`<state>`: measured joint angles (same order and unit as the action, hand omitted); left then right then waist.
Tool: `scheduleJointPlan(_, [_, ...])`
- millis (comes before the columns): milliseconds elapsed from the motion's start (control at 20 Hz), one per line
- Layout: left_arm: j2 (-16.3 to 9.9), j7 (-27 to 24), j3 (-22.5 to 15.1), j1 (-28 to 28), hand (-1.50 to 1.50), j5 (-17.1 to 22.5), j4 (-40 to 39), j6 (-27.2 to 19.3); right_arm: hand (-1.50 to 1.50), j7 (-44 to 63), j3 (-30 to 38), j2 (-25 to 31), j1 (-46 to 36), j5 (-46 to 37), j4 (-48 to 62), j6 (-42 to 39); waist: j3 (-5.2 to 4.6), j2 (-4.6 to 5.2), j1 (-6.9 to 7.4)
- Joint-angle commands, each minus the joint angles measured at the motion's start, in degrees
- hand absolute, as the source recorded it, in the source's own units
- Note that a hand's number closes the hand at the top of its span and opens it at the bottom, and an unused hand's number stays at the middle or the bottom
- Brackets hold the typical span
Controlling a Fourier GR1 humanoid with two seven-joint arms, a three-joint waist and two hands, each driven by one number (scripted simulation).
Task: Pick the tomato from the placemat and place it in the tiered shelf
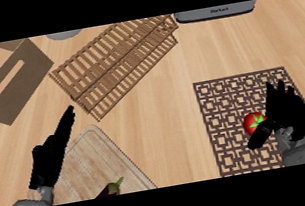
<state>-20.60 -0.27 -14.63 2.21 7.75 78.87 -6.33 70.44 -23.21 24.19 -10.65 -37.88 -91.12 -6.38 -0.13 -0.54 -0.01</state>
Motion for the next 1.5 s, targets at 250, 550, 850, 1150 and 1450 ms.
scheduleJointPlan(250, [1.07,2.03,0.27,0.15,0.0,-0.81,-0.97,1.06,1.5,4.29,1.9,-6.73,0.42,-3.06,6.45,-1.27,0.13,0.58,0.13])
scheduleJointPlan(550, [2.29,0.84,-0.39,-1.95,0.0,-2.33,-0.19,1.11,1.5,-3.02,4.32,-7.84,-3.96,-6.59,12.19,-1.02,0.15,0.68,0.62])
scheduleJointPlan(850, [2.04,1.89,2.43,0.41,0.0,-1.63,-2.02,2.15,1.5,1.59,1.54,-10.12,-0.36,-15.48,6.62,-0.24,0.11,0.53,0.02])
scheduleJointPlan(1150, [2.1,1.92,1.96,1.6,0.0,-1.66,-2.85,3.98,1.5,-26.73,-2.87,-4.16,-8.32,-7.95,2.55,-9.81,0.13,0.93,1.47])
scheduleJointPlan(1450, [2.42,-0.27,1.63,-0.48,0.0,-3.16,-2.54,3.04,1.5,-48.98,0.41,2.42,-15.4,-0.05,0.94,-12.91,0.16,0.76,1.09])
